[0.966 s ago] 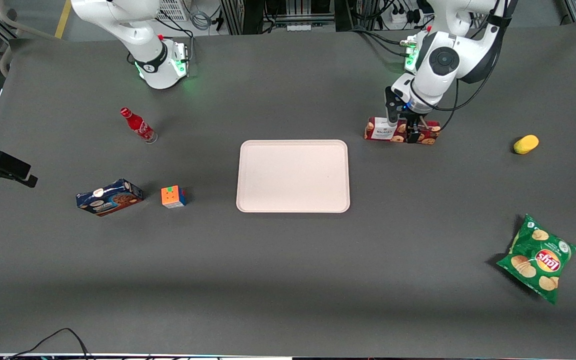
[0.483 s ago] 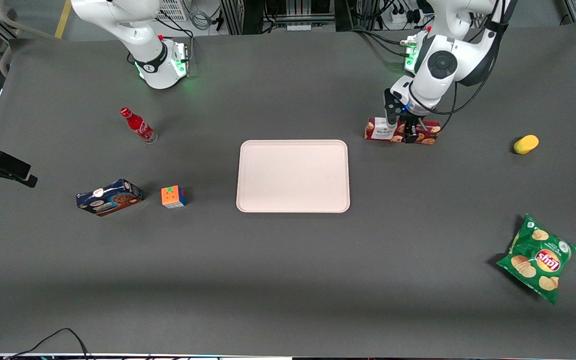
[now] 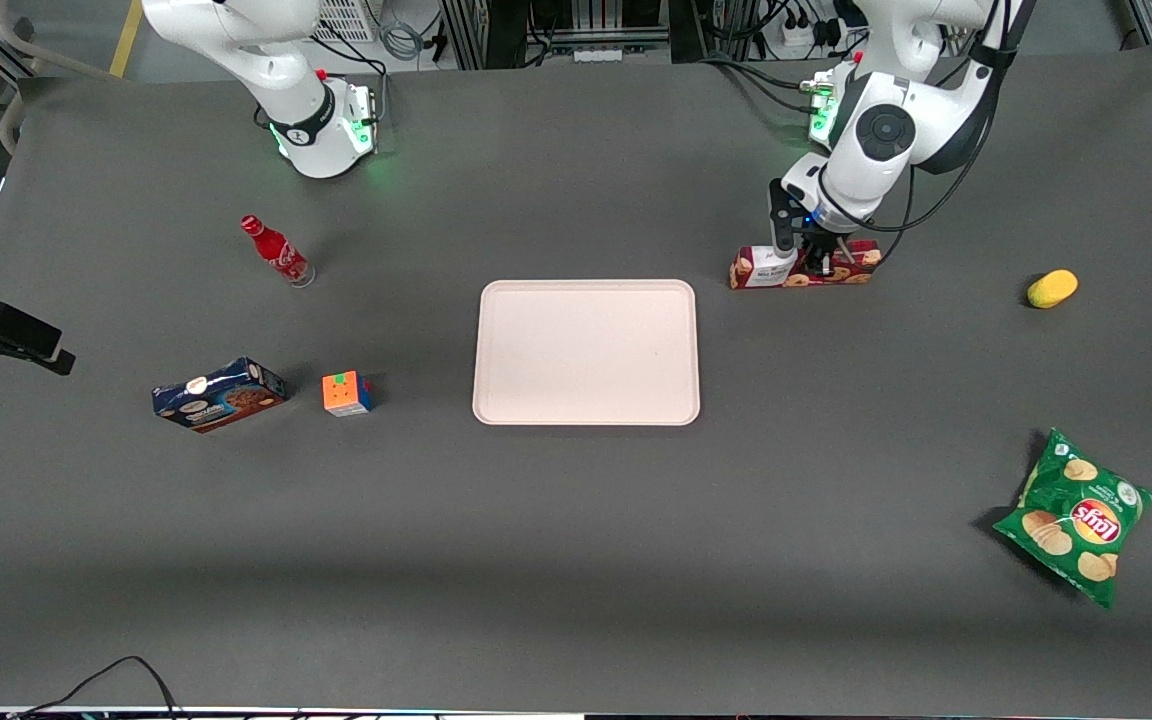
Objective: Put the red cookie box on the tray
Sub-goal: 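Lift the box upright and carry it toward the pink tray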
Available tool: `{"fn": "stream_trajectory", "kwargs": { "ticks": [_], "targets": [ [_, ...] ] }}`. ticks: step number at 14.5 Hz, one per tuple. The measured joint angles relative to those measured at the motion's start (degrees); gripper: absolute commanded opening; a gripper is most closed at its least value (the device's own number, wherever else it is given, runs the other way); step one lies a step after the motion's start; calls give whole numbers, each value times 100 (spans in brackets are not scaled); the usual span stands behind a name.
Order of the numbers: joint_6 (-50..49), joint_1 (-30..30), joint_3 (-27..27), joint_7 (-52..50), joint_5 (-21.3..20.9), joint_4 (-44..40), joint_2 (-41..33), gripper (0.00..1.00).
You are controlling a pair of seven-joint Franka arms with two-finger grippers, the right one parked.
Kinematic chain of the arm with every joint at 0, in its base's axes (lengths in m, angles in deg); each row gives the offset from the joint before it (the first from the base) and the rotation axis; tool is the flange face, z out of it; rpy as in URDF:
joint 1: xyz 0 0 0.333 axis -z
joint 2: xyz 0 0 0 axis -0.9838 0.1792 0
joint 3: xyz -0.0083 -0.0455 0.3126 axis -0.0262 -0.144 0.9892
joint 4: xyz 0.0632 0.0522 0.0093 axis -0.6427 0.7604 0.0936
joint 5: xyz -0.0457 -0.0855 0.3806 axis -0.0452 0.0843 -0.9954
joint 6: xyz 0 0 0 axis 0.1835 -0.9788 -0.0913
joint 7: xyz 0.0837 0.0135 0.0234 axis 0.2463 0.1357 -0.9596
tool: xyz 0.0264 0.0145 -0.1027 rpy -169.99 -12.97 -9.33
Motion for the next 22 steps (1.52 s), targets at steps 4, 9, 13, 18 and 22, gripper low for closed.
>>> {"fn": "stream_trajectory", "kwargs": {
  "ticks": [4,9,13,18,22],
  "targets": [
    [30,-38,303,259,13,-190,-9,2],
    [-1201,-62,485,339,831,-1228,-247,2],
    [-1859,-61,479,-404,1222,-2141,-370,2],
    [-2819,134,412,-2674,1238,-3417,-290,2],
    [-3049,396,171,-4762,1071,-4464,317,2]
  ]
}}
